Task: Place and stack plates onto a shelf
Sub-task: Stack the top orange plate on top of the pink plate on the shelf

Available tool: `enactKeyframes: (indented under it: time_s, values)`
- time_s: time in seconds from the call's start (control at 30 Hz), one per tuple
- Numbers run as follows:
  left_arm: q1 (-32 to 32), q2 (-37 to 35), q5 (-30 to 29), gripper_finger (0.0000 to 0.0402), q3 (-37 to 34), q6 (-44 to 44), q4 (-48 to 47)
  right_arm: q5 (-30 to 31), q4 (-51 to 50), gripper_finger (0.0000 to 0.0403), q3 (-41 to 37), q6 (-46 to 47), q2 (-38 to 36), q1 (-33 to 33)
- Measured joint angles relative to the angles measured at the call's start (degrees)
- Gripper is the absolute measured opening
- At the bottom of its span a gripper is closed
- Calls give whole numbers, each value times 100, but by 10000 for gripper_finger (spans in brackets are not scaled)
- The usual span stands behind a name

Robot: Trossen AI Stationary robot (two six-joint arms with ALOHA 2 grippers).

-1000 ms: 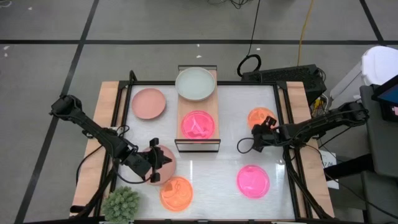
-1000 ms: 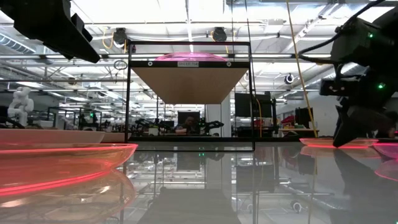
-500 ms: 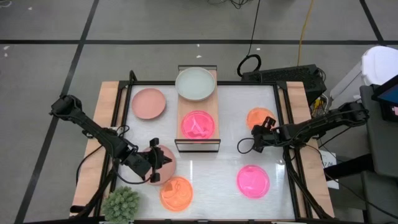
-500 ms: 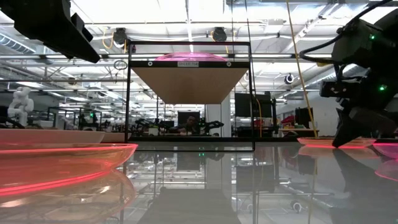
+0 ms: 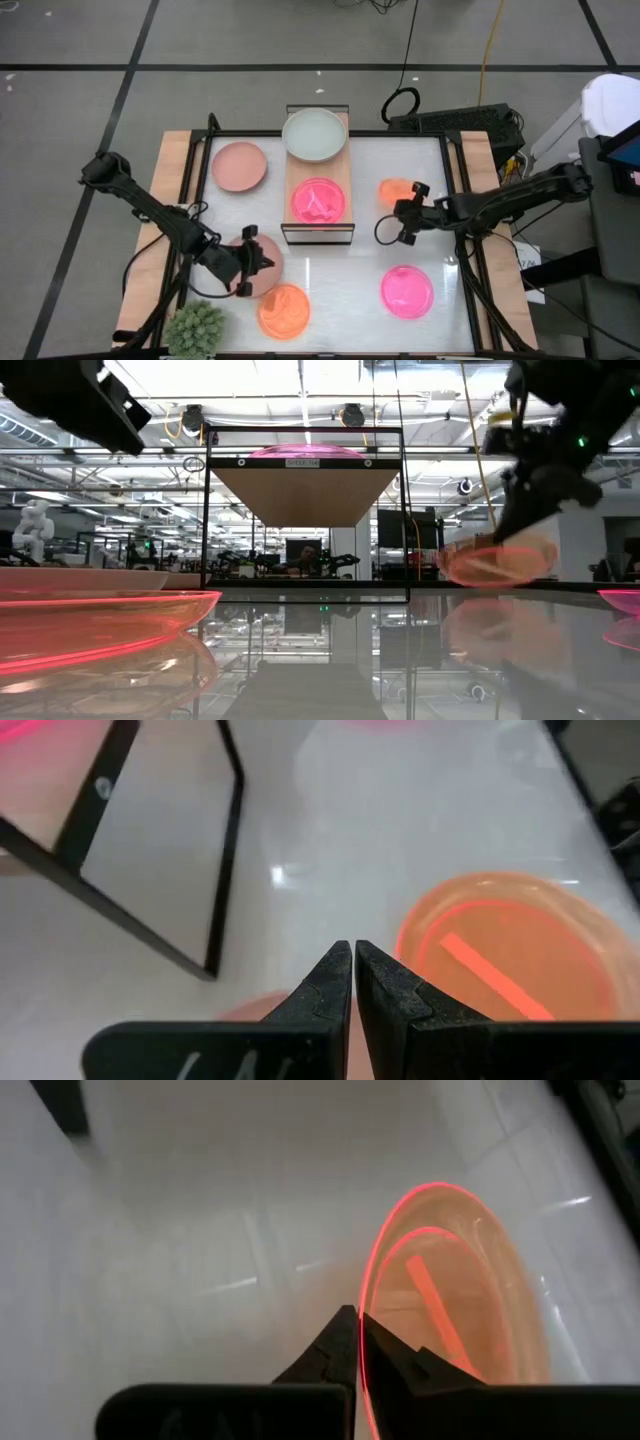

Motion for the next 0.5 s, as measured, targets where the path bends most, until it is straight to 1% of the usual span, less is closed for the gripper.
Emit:
enactKeyframes:
  time_s: [0.13, 0.27, 0.5]
  values:
    - [6, -186, 20, 24, 87, 154, -20, 2, -597, 0, 697, -278, -1, 0]
    - [19, -400, 12, 24, 227, 751, -4, 8, -972, 0, 1319, -605, -4, 102]
    - [346, -625, -534, 24, 504, 1788, 7, 13, -991, 0, 2097, -1129, -2, 455]
